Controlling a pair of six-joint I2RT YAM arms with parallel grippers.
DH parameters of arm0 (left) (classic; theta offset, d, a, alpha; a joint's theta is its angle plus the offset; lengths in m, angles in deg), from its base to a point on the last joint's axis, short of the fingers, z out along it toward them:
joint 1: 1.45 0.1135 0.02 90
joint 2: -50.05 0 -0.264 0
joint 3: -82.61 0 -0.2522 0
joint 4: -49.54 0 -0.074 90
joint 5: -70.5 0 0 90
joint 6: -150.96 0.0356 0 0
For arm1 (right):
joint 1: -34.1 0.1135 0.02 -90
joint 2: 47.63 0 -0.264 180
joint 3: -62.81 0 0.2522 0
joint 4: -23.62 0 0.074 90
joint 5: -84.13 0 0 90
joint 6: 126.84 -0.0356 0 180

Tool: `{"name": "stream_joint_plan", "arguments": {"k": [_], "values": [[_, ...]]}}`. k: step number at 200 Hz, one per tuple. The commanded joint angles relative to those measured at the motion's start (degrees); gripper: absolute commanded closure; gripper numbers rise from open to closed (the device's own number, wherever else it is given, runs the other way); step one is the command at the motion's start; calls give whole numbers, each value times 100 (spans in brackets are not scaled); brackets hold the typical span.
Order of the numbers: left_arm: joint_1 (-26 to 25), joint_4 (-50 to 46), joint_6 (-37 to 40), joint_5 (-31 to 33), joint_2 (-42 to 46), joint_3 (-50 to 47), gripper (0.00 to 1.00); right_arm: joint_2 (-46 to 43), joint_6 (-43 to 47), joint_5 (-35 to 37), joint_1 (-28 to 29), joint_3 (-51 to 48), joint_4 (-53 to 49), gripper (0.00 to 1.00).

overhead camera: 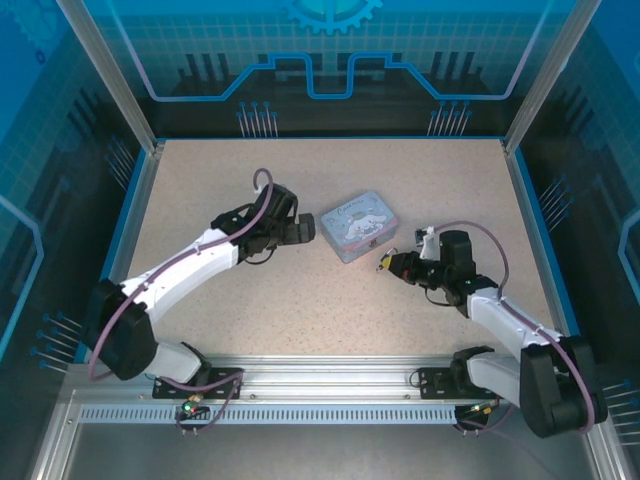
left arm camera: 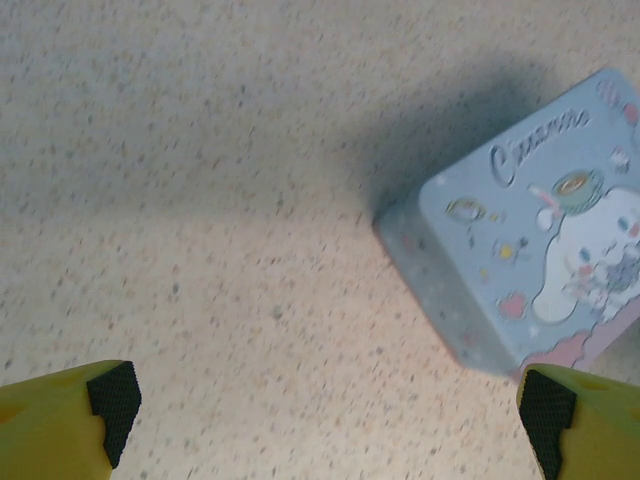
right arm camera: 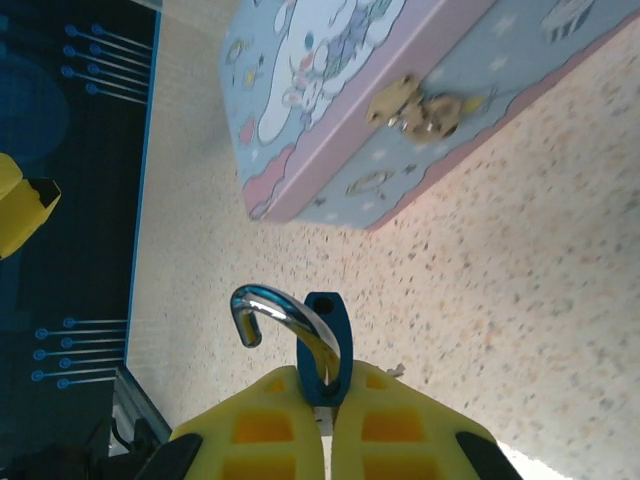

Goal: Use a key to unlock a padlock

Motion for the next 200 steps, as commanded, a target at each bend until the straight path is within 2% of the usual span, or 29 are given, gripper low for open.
{"name": "stream_joint_plan", "arguments": {"k": [1, 31, 59, 109, 141, 200], "values": [[15, 143, -223, 191, 610, -393, 1, -130, -275, 361, 436, -114, -182, 100], [20, 512, -225, 545, 1278, -874, 1, 133, -556, 710, 1280, -68, 102, 100], [69, 509, -341, 917, 1505, -972, 1, 586, -748, 1007, 2110, 159, 422, 100], [490, 236, -374, 883, 1441, -604, 1, 2265, -637, 1081, 3462, 1487, 620, 100], [759, -107, -241, 817, 1386, -190, 1, 3625, -593, 732, 3845, 2895, 592, 100], [1119, -541, -130, 799, 1554, 79, 1, 5854, -631, 265, 4105, 5655, -526, 100]]}}
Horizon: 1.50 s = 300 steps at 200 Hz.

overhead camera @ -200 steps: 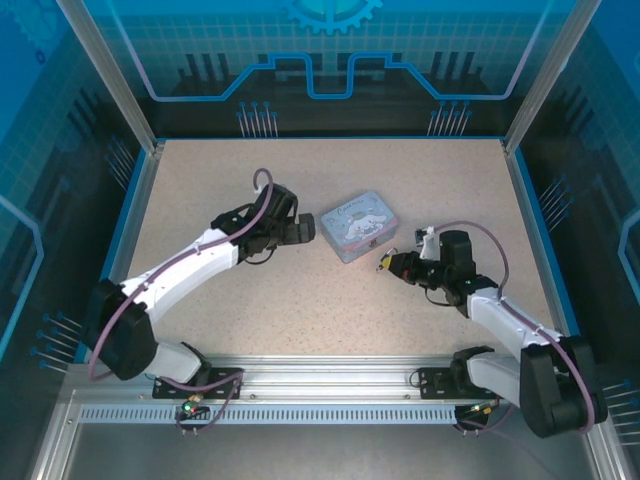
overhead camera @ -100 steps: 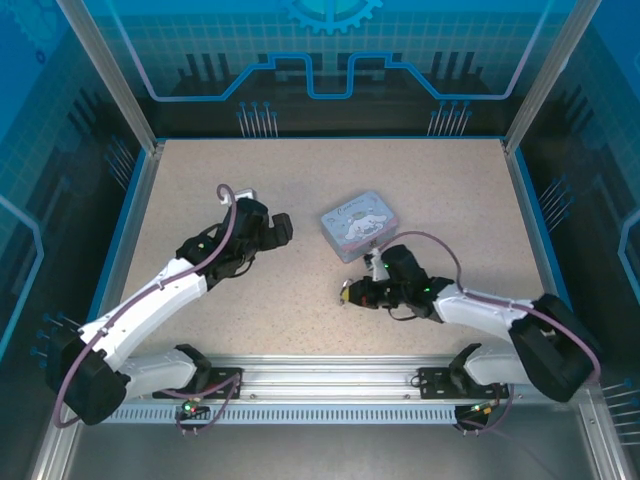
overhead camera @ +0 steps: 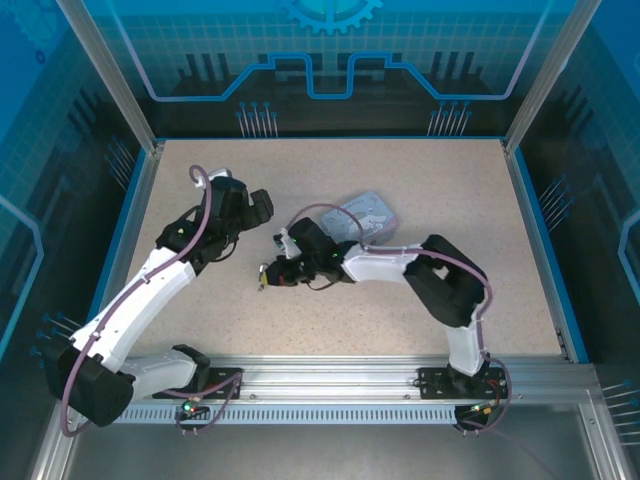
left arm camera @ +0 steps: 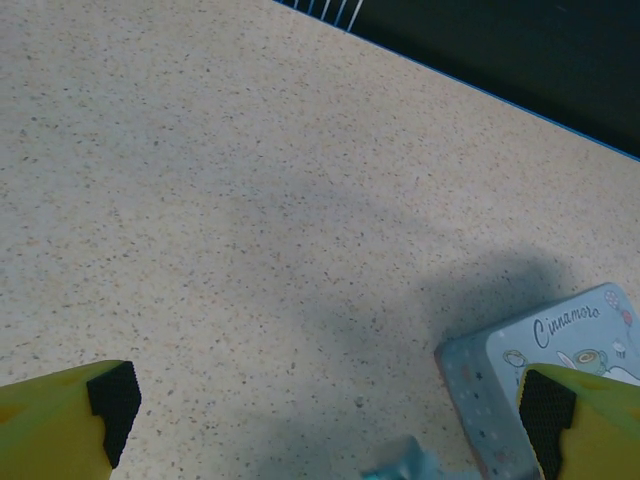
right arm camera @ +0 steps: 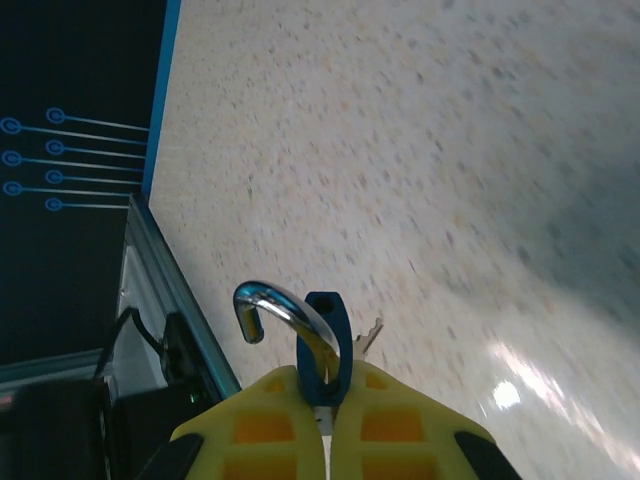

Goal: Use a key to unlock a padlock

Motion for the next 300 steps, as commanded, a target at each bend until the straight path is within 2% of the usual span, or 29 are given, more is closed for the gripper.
{"name": "stream_joint_plan", "arguments": {"k": [1, 39, 47, 59, 75, 100, 113, 137, 153, 160, 163, 168, 171, 175, 188, 193, 232, 265, 300], "values": [[147, -352, 98, 53, 149, 142, 1, 660, 25, -367, 124, 874, -688, 100], [195, -424, 71, -51, 288, 131, 1, 1322, -75, -482, 152, 1739, -1111, 100], [197, -435, 56, -82, 289, 118, 1, 1338, -51, -486, 149, 1784, -1156, 91], [195, -440, 31, -153, 288, 118, 1, 1293, -5, -452, 136, 1768, -1238, 74], [196, -430, -12, -236, 292, 98, 1, 1154, 49, -380, 95, 1597, -1265, 62], [195, -425, -42, -322, 266, 121, 1, 734, 25, -326, -11, 1015, -1037, 52], [195, -435, -67, -327, 259, 139, 1, 432, 59, -293, -74, 671, -964, 50], [191, -435, -66, -308, 266, 144, 1, -348, 246, -143, -132, -17, -991, 44], [189, -413, -29, -276, 293, 116, 1, -969, 460, 49, -147, -382, -1203, 36], [192, -379, -8, -254, 308, 84, 1, -1259, 565, 182, -154, -506, -1377, 30], [195, -356, 6, -258, 316, 75, 1, -1376, 628, 244, -159, -554, -1445, 23], [190, -316, 34, -248, 331, 50, 1, -1596, 708, 366, -180, -633, -1599, 17], [190, -288, 54, -243, 344, 28, 1, -1710, 755, 437, -189, -672, -1679, 9], [191, -240, 87, -248, 357, -1, 1, -1877, 820, 551, -214, -729, -1806, 6], [187, -97, 147, -189, 436, -115, 1, -2411, 1027, 862, -340, -899, -2179, 4], [189, -35, 169, -150, 465, -168, 1, -2619, 1089, 968, -403, -953, -2301, 0], [191, 562, 476, 153, 764, -691, 1, -4126, 1515, 1723, -1195, -1471, -3157, 0], [193, 686, 631, 545, 822, -971, 1, -5333, 1604, 1619, -2430, -2298, -3467, 0], [196, 906, 652, 594, 721, -1407, 1, -6136, 1670, 1496, -3628, -2901, -3814, 0]]}}
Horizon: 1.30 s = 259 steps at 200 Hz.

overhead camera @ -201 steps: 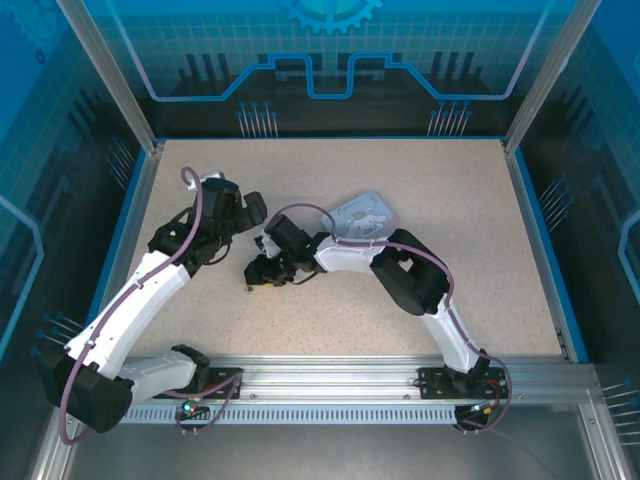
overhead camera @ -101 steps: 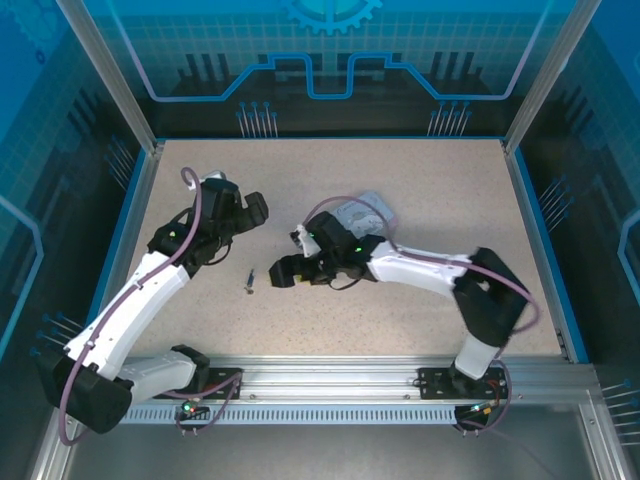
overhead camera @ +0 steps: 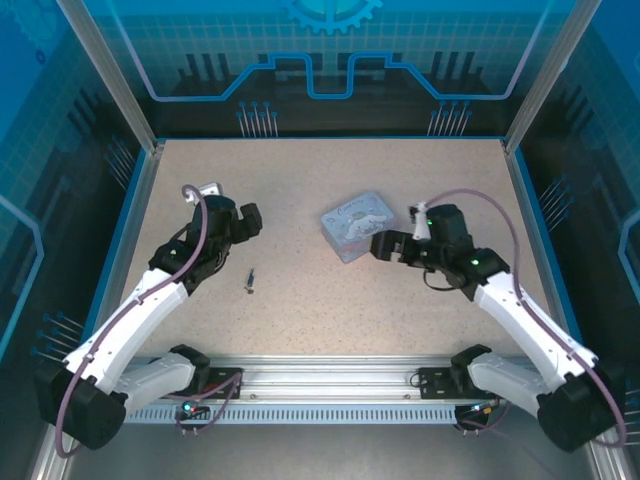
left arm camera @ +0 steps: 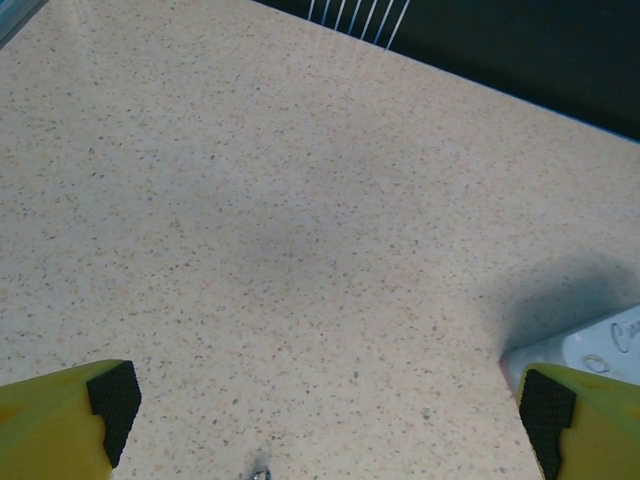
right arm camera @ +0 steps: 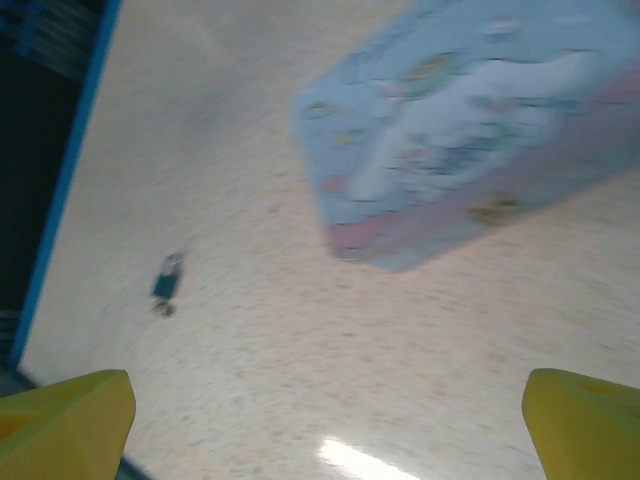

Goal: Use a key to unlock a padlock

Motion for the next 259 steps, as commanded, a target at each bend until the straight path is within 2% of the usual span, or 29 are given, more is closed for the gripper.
{"name": "stream_joint_plan", "arguments": {"k": [1, 37, 62, 93, 139, 203, 259], "values": [[58, 321, 161, 245, -23, -332, 1, -388, 178, 8, -539, -302, -543, 0], [58, 810, -172, 99, -197, -909, 1, -676, 157, 131, -1205, -552, -736, 0], [62, 879, -298, -525, -565, -967, 1, -703, 173, -93, -1436, -557, -719, 0], [60, 819, -688, -1080, -1223, -1003, 1, -668, 177, -189, -1517, -465, -696, 0], [61, 957, -1111, -1502, -1875, -1207, 1, -632, 210, -265, -1593, -293, -712, 0], [-42, 986, -1571, -1819, -1922, -1439, 1, -563, 182, -367, -1682, -265, -572, 0], [-527, 968, -1823, -2062, -2052, -1264, 1, -544, 143, -408, -1686, -265, -502, 0]]}}
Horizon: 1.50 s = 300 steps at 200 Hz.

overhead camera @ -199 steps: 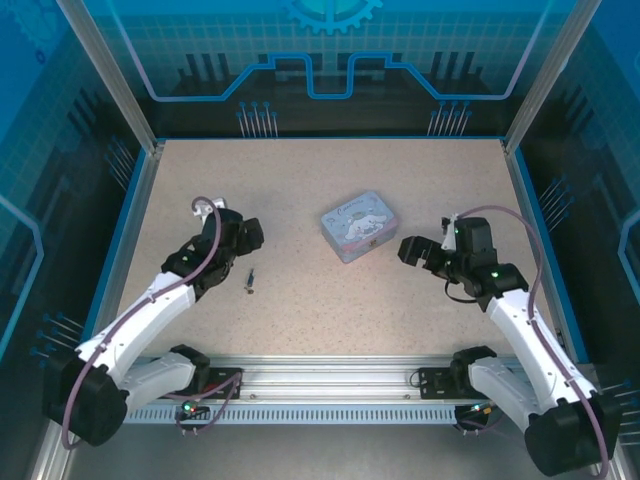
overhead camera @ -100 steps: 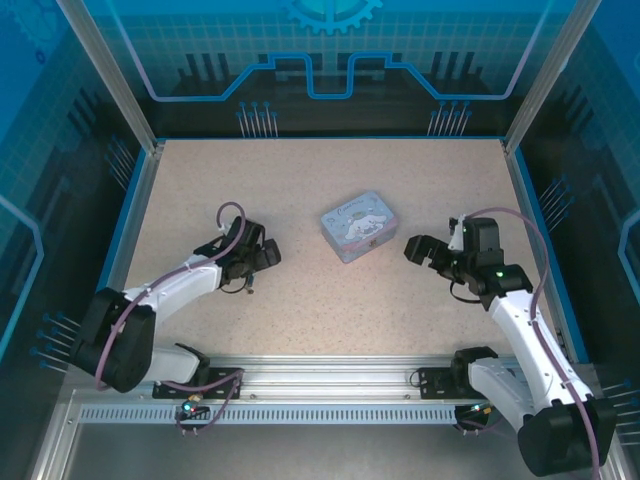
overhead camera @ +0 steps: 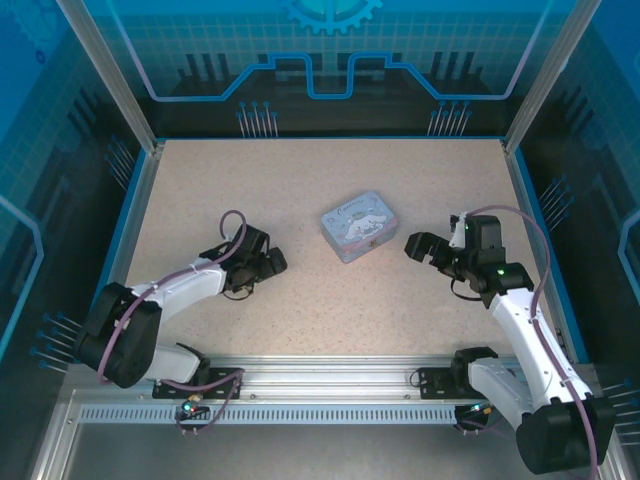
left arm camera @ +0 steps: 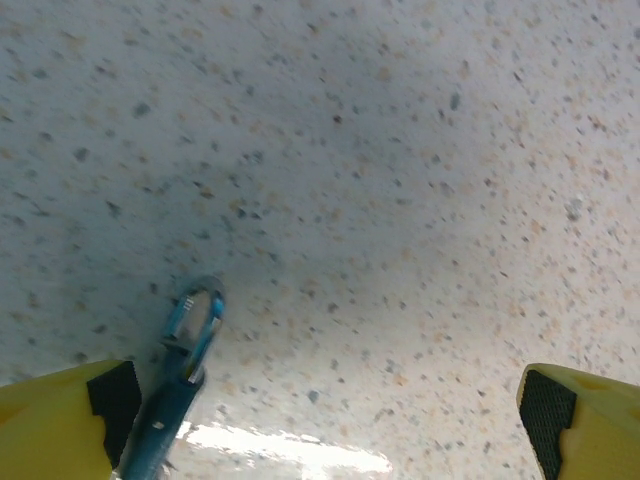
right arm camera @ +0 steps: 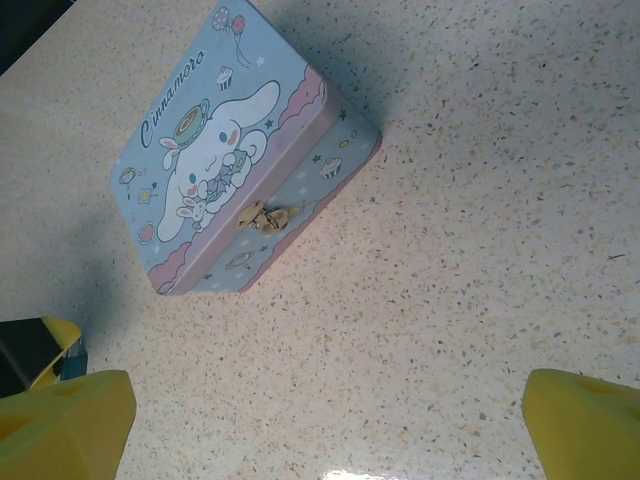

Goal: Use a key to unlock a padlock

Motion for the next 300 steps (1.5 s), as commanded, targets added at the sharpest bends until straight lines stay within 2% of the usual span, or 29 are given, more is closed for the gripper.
{"name": "stream_joint_plan", "arguments": {"k": [1, 28, 45, 68, 89, 110, 128, 152, 183, 209, 241, 265, 300], "values": [[-280, 19, -255, -267, -72, 129, 1, 11, 1, -99, -98, 151, 44, 0], [-784, -310, -411, -254, 144, 634, 1, 33, -19, -90, -105, 151, 76, 0], [-813, -604, -412, -11, 309, 798, 1, 70, -60, -110, -107, 142, 126, 0], [-640, -852, -131, 385, 566, 898, 1, 141, -62, -47, -107, 180, 147, 0], [-262, -925, 97, 547, 886, 888, 1, 191, -16, 195, -113, 262, 150, 0], [-16, -769, 515, 936, 1299, 790, 1, 286, -9, 648, -132, 337, 154, 0], [236, -543, 858, 1230, 1633, 648, 1, 305, 7, 1309, -141, 336, 320, 0], [548, 102, 1592, 1504, 1970, 335, 1, 292, 146, 2332, -137, 155, 860, 0], [891, 1254, 2830, 1965, 2125, -139, 1, 318, 985, 3026, -141, -260, 1858, 0], [1501, 1948, 3230, 1773, 1914, -430, 1, 640, 1679, 3488, -154, -440, 2630, 0], [2007, 3069, 3452, 1491, 1484, -820, 1, 1318, 2088, 3567, -274, -803, 3963, 0], [2110, 3767, 3678, 1472, 959, -935, 1, 1952, 2249, 3551, -308, -1007, 4989, 0], [2180, 5559, 4146, 1330, 59, -1391, 1, 2800, 2623, 3004, -343, -1287, 6200, 0]]}}
